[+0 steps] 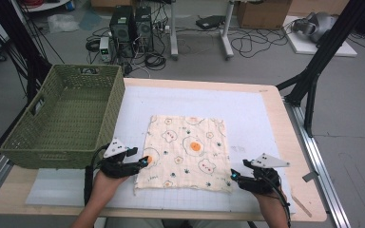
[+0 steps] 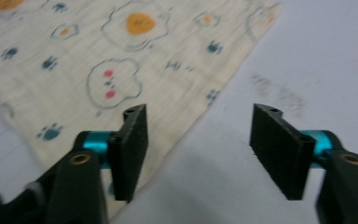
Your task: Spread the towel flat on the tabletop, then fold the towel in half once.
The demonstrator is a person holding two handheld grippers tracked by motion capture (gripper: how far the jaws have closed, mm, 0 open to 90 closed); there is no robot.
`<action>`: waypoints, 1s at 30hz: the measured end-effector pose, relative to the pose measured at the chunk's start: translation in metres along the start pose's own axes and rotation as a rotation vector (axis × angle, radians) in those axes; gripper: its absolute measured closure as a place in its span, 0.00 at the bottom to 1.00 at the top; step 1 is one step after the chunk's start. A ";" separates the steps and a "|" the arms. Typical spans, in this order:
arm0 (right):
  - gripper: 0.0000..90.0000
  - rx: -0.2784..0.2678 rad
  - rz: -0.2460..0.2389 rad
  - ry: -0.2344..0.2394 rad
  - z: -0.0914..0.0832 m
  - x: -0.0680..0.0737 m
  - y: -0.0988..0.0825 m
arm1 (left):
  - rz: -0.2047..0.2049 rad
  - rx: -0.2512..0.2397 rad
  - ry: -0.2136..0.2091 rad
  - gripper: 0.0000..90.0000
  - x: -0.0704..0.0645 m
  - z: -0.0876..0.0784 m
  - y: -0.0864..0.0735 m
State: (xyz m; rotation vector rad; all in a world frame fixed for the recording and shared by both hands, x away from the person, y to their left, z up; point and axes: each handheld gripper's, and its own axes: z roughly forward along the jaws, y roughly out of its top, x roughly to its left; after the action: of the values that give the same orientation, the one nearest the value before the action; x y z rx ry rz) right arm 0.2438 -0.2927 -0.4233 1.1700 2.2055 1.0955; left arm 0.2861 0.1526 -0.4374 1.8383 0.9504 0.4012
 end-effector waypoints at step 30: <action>0.13 -0.081 0.018 -0.098 -0.002 -0.019 0.004 | 0.028 -0.153 -0.010 0.22 -0.001 -0.002 0.014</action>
State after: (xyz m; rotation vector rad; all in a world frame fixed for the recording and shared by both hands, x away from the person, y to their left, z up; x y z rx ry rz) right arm 0.2556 -0.3075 -0.4188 1.1857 2.0614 1.1001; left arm 0.2908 0.1503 -0.4238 1.7143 0.8643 0.4691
